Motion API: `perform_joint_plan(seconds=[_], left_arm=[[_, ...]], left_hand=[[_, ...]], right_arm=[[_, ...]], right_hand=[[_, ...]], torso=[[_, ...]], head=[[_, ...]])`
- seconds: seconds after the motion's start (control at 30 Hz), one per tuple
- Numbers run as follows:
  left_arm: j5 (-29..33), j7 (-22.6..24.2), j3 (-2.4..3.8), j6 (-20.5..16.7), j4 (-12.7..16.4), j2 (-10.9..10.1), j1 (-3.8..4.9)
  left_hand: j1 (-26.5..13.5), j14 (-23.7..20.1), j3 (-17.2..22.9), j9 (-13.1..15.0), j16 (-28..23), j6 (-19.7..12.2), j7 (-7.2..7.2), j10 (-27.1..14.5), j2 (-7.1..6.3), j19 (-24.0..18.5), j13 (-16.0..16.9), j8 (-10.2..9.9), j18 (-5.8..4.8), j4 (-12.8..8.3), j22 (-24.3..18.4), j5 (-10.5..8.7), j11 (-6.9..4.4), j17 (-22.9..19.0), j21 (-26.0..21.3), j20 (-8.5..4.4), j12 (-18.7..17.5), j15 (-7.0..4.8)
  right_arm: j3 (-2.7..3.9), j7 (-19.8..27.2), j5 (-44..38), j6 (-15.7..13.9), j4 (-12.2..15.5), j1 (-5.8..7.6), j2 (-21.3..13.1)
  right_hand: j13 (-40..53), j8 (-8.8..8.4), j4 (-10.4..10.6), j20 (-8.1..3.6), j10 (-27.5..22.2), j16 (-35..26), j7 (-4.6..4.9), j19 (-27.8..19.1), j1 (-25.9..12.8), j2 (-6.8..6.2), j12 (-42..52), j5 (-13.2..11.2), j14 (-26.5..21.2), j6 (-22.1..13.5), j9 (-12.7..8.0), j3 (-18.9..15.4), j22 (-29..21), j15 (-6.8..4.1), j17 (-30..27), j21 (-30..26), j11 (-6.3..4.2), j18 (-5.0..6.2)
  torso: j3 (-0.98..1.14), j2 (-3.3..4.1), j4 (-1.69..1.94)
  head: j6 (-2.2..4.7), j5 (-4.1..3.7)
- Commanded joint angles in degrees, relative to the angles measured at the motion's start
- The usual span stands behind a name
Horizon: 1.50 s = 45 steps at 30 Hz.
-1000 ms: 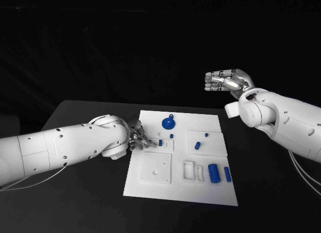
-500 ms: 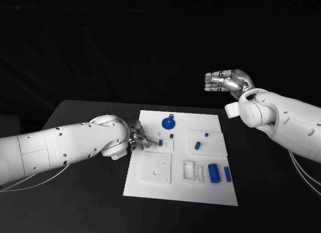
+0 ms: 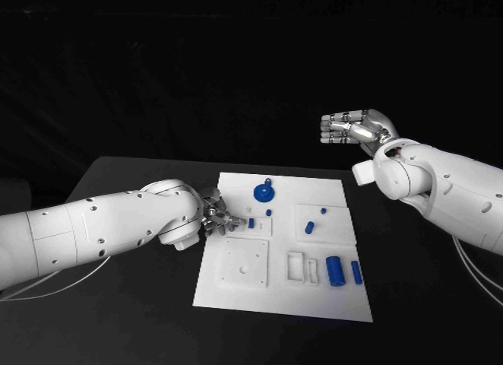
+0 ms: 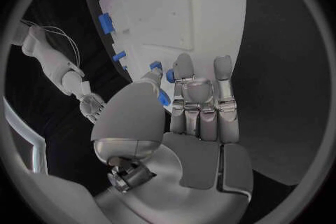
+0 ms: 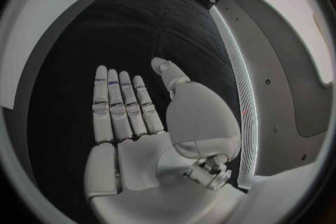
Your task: Assemble the parts on the task board
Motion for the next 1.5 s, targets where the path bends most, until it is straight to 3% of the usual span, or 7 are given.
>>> perform_joint_plan(seconds=[0.03, 0.5, 0.63, 0.67, 0.8, 1.03, 1.5], left_arm=[[1.0, 0.6, -0.02, -0.1, 0.0, 0.1, -0.05], [1.6, 1.1, -0.01, 0.2, 0.0, 0.1, -0.05], [1.8, 2.1, -0.01, -0.2, 0.0, 0.1, -0.05], [2.0, 2.6, -0.01, -0.5, 0.0, 0.1, -0.05], [2.6, 3.7, 0.0, -1.1, 0.0, 0.0, -0.05], [4.7, 6.5, 0.01, -2.0, 0.0, -0.4, -0.05], [16.4, 20.7, 1.69, -4.4, -0.4, -3.6, -0.06]], left_hand=[[0.2, -0.5, -0.5, -0.1, -0.4, -0.5, 0.05, 2.7, 0.93, -0.1, 0.1, -0.2, -0.75, -0.4, 1.1, 3.57, 0.37, -0.2, -0.4, -0.33, -0.4, 0.07], [2.1, -0.8, 0.4, -0.2, -0.7, -1.2, -0.02, 2.6, 1.78, -0.1, 0.0, -0.1, -0.9, -0.3, 1.1, 16.71, 0.32, -1.1, -0.7, -0.41, -1.3, 0.02], [4.2, -0.9, 2.3, 1.3, -0.7, -1.5, -0.06, 2.6, 2.45, -0.2, 0.0, 0.0, -0.97, -3.2, 1.1, 19.14, 0.27, -1.2, -0.8, -0.47, -1.5, -0.02], [5.3, -0.8, 3.9, 1.7, -0.6, -1.6, 0.07, 2.7, 3.32, -0.3, 0.0, 0.0, -0.99, -4.5, 1.1, 22.04, 0.31, -1.2, -0.8, -0.49, -1.5, -0.01], [4.7, -0.9, 8.0, 3.1, -0.6, -1.7, 0.31, 2.7, 4.35, -0.4, 0.0, 0.0, -0.86, -8.0, 1.2, 25.84, 0.44, -1.3, -0.5, -0.46, -1.5, 0.08], [0.8, -1.1, 11.7, 4.7, -0.7, -1.9, 0.39, 2.6, 5.71, -1.0, 0.0, -0.1, -0.67, -13.1, 1.1, 25.96, 0.51, -1.5, 0.0, -0.36, -2.1, 0.16], [0.3, -1.7, 12.5, 4.5, -0.7, -2.1, 0.51, 2.5, 6.62, -1.5, -0.1, -0.1, -0.66, -15.1, 1.1, 25.88, 0.55, -1.6, -0.2, -0.31, -3.2, 0.22]], right_arm=[[0.03, 0.1, -0.6, 1.2, 0.0, -0.06, 0.1], [0.02, 0.0, -0.7, 1.4, -0.1, -0.11, 0.1], [0.02, 0.0, -0.7, 1.5, -0.2, -0.13, 0.1], [0.02, 0.0, -0.7, 1.5, -0.2, -0.15, 0.1], [0.02, 0.0, -0.7, 1.6, -0.2, -0.24, 0.0], [0.02, -0.1, -0.7, 1.7, 0.3, -0.51, -0.3], [0.01, -0.4, -8.5, 3.1, 5.9, -1.9, -2.9]], right_hand=[[-0.1, -0.25, -0.1, 0.09, -0.4, -0.3, 0.08, -0.3, 0.1, 0.36, -0.2, 0.4, -0.4, -0.4, -0.1, 0.1, -0.1, 0.13, -0.1, 0.2, -0.17, 0.28], [-0.1, -0.25, -0.1, 0.09, -0.4, -0.3, 0.08, -0.3, 0.1, 0.36, -0.2, 0.4, -0.4, -0.4, -0.1, 0.1, -0.1, 0.13, -0.1, 0.2, -0.17, 0.28], [-0.1, -0.25, -0.3, 0.11, -0.4, -0.3, 0.09, -0.3, -0.1, 0.31, -0.2, 0.5, -0.5, -0.4, -0.1, 0.4, -0.1, 0.13, -0.1, 0.2, -0.17, 0.28], [-0.1, -0.25, -0.3, 0.11, -0.4, -0.3, 0.09, -0.4, -0.1, 0.3, -0.2, 0.5, -0.5, -0.4, -0.1, 0.4, -0.1, 0.13, -0.1, 0.2, -0.17, 0.28], [-0.1, -0.25, -0.3, 0.11, -0.4, -0.3, 0.09, -0.3, -0.1, 0.32, -0.2, 0.6, -0.5, -0.4, -0.1, 0.5, -0.1, 0.13, -0.1, 0.2, -0.17, 0.3], [-0.1, -0.24, -0.4, 0.11, -0.4, -0.3, 0.06, -0.4, -0.1, 0.31, -0.2, 0.7, -0.5, -0.3, -0.1, 0.8, -0.1, 0.1, -0.1, 0.2, -0.19, 0.31], [-0.1, -0.11, -1.3, -0.25, 0.7, -0.3, -0.27, 0.4, -0.4, 0.4, -0.3, 0.1, 0.3, 3.4, 0.0, 2.3, -0.1, 0.06, -0.1, 0.3, -0.54, 0.25]], torso=[[0.02, -0.01, 0.02], [0.01, -0.01, 0.0], [-0.01, -0.01, -0.01], [0.0, 0.0, 0.01], [-0.01, 0.0, 0.01], [-0.03, -0.01, -0.01], [-0.04, -0.1, 0.07]], head=[[0.03, 0.01], [-0.11, -0.04], [-0.09, -0.04], [-0.12, -0.04], [-0.02, -0.07], [0.11, -0.14], [1.21, -0.52]])
